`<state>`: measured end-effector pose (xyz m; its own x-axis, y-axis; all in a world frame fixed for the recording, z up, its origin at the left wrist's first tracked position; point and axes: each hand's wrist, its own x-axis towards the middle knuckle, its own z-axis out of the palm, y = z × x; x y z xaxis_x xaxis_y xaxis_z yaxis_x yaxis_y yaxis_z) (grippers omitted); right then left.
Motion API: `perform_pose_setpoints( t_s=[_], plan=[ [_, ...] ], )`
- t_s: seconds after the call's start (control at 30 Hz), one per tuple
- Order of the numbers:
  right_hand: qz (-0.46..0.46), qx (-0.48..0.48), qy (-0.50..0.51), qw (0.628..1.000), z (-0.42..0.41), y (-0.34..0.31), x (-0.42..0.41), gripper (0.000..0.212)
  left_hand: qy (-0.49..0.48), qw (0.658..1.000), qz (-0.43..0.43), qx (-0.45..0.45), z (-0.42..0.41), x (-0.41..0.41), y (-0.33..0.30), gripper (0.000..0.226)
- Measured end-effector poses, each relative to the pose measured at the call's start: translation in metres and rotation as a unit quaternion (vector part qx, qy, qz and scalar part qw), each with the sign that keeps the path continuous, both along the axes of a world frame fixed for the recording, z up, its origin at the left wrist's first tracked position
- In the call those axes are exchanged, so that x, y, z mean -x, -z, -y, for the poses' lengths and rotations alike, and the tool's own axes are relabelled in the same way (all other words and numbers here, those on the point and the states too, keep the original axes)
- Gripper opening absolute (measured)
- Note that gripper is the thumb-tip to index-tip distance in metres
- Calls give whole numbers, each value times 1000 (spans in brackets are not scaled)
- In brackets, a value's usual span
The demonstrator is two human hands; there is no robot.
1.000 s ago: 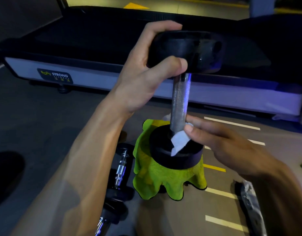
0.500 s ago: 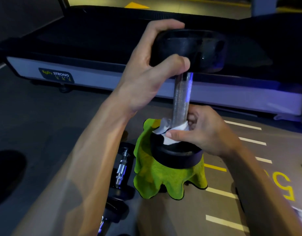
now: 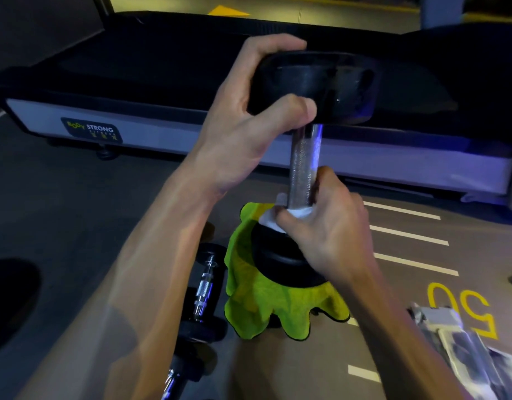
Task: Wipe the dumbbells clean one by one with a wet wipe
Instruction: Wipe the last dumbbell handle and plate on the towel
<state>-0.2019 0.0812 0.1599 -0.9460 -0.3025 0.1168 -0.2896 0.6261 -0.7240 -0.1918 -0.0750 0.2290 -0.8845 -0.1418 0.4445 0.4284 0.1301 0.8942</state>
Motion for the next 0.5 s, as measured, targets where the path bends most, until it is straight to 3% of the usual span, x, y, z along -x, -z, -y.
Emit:
perform_pose_setpoints(
  t_s=[0.07, 0.17, 0.27, 0.4, 0.5],
  plan=[
    [101, 74, -98, 987, -13, 4, 20, 37, 2, 1000, 1, -3, 1, 0, 0, 53],
    [256, 148, -270, 916, -36, 1, 48, 41, 4, 1000, 2, -4, 2, 1, 1, 53],
    [283, 140, -319, 894, -44, 0, 59, 47, 10, 1000, -3, -4, 1, 2, 1, 53],
    [243, 147, -258, 923, -40, 1, 49, 44, 11, 1000, -5, -4, -2, 3, 1, 53],
    [105, 69, -140, 982, -24, -2, 25, 37, 9, 1000, -10, 6, -4, 4, 1, 52]
  ],
)
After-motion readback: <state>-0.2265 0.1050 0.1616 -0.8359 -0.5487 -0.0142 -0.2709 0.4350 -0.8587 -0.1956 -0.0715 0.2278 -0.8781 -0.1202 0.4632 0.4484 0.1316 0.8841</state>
